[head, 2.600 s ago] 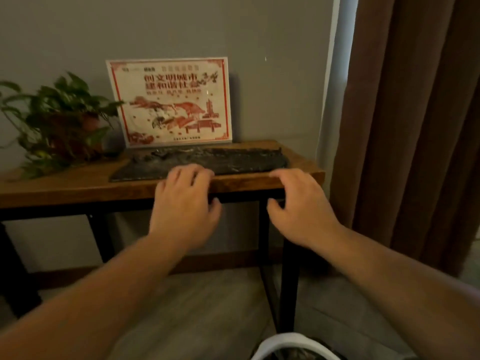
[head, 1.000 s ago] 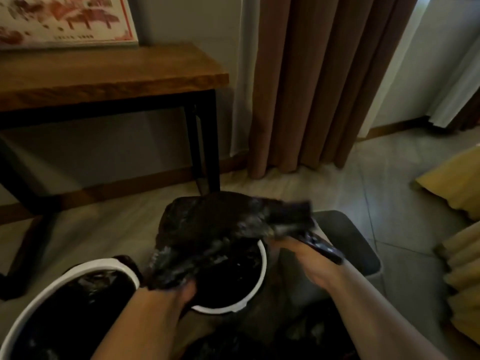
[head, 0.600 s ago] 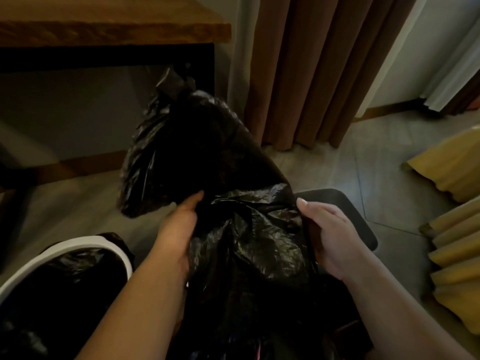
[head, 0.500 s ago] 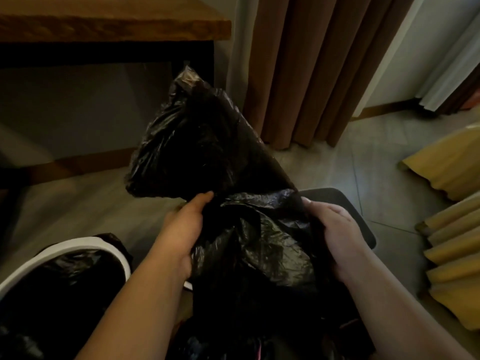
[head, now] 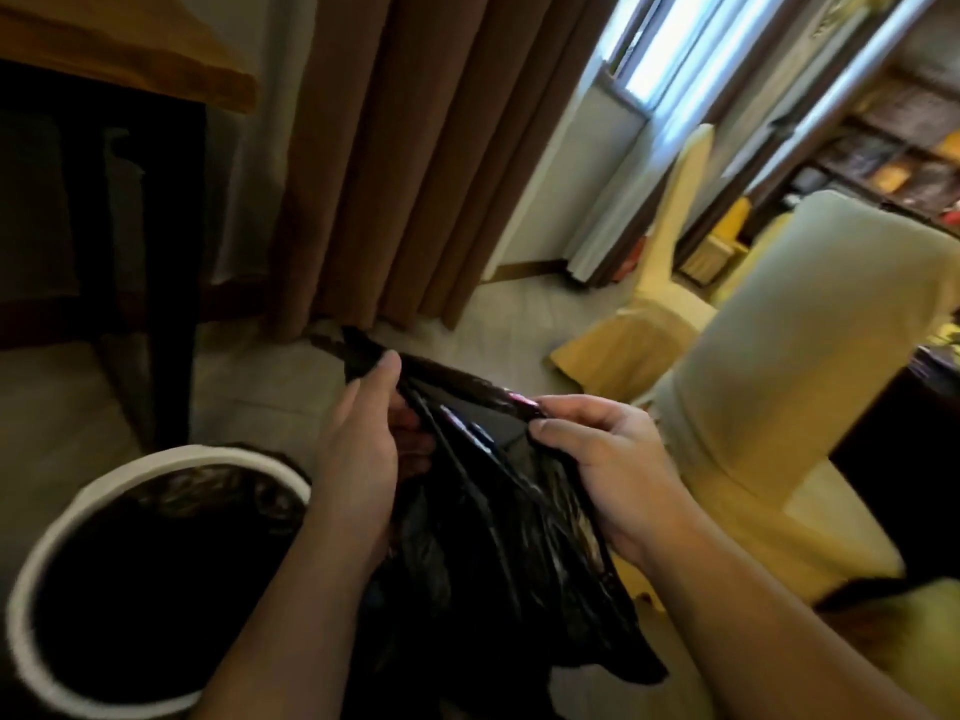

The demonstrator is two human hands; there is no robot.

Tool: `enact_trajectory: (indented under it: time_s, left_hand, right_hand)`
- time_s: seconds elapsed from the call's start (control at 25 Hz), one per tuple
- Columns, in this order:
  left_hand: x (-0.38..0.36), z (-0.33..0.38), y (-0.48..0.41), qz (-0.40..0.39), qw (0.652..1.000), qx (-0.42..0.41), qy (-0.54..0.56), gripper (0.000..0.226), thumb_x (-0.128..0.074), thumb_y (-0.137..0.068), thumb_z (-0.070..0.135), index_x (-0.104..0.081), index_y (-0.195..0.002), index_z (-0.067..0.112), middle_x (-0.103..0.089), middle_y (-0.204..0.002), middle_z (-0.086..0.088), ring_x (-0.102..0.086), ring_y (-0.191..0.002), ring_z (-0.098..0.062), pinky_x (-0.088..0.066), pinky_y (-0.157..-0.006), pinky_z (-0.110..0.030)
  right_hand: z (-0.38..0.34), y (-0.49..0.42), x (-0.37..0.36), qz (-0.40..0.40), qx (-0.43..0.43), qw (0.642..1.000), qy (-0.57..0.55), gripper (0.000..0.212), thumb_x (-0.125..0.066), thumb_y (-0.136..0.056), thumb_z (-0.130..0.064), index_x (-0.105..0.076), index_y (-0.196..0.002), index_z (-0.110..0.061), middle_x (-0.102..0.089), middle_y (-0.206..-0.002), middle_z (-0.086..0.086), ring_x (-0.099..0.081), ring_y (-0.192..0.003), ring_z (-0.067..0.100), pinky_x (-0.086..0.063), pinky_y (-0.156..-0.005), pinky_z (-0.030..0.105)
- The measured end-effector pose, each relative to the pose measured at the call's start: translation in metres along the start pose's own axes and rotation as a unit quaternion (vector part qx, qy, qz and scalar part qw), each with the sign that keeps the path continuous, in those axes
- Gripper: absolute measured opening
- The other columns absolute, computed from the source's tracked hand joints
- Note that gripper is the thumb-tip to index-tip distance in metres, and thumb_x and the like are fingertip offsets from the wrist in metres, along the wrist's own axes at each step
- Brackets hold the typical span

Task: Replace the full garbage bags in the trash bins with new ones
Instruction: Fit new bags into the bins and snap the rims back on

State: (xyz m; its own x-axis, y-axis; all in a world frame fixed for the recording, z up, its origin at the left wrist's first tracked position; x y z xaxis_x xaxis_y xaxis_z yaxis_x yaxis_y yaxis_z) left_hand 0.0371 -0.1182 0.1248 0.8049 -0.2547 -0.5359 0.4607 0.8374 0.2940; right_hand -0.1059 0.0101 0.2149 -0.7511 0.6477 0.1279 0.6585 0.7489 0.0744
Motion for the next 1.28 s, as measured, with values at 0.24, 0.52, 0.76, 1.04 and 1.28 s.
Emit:
enact_trajectory:
  time_s: [0.24,0.52,0.76,1.04,1.28]
  left_hand:
    - [-0.029,-0.025,0.011,-0.048,0.963,-0.120,-0.237,0.036,-0.084,-0.071,0.034,-0.063,-0.097,0.046,-0.075,-0.091,0.015,-0.074,-0.086,-0.011,-0.062,-0.080,-0.041]
    - [-0.057,-0.043,-0.014,0.089,0.892,-0.167,-0.410,0.023,-0.055,-0.084,0.029,-0.076,-0.085,0.038,-0.066,-0.094,0.015,-0.062,-0.099,-0.010,-0.051,-0.095,-0.036]
    - [-0.131,-0.084,-0.032,0.100,0.905,-0.065,-0.408,0.050,-0.062,-0.081,0.071,-0.050,-0.129,0.075,-0.075,-0.102,0.024,-0.072,-0.093,0.006,-0.057,-0.085,-0.031]
    - [-0.160,-0.092,-0.038,0.190,0.843,-0.122,-0.488,0.052,-0.062,-0.098,0.006,-0.074,-0.114,0.053,-0.076,-0.109,0.025,-0.075,-0.093,-0.004,-0.064,-0.082,-0.042]
    - [-0.147,-0.100,-0.065,0.159,0.822,-0.250,-0.487,0.067,-0.054,-0.096,-0.005,-0.070,-0.127,0.052,-0.067,-0.127,0.031,-0.063,-0.121,0.004,-0.054,-0.107,-0.033]
  right_hand:
    - [0.018,-0.014,0.015,-0.003,0.001,0.999,0.033,0.013,-0.077,-0.086,0.000,-0.082,-0.086,-0.012,-0.079,-0.087,0.019,-0.078,-0.078,0.031,-0.062,-0.068,0.036]
    - [0.070,-0.082,0.026,-0.022,-0.014,0.999,0.026,0.014,-0.082,-0.081,-0.008,-0.077,-0.078,-0.020,-0.077,-0.071,0.008,-0.075,-0.063,0.019,-0.057,-0.054,0.029]
    - [0.105,-0.130,0.062,0.008,-0.087,0.996,-0.016,0.011,-0.077,-0.078,-0.022,-0.072,-0.081,-0.031,-0.074,-0.072,-0.005,-0.072,-0.067,0.008,-0.059,-0.061,0.030]
    - [0.112,-0.178,0.131,0.079,-0.182,0.974,-0.110,0.037,-0.066,-0.085,0.006,-0.071,-0.080,-0.030,-0.074,-0.075,-0.009,-0.072,-0.068,0.011,-0.056,-0.060,0.021]
    - [0.100,-0.200,0.145,-0.050,-0.020,0.991,0.124,0.037,-0.051,-0.068,-0.014,-0.071,-0.084,-0.040,-0.066,-0.067,-0.019,-0.063,-0.060,-0.005,-0.047,-0.045,0.019]
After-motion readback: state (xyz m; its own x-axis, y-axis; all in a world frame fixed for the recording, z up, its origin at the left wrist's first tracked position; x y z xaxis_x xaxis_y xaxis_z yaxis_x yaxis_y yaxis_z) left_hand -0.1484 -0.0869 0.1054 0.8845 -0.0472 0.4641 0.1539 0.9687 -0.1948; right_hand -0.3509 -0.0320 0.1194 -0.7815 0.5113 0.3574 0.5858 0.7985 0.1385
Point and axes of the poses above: each hand's wrist, its own y-axis away from the middle knuckle, its own x-axis out of the back of the hand, z = x × y, the point moved 4 cm from there along -y, towards the middle knuckle
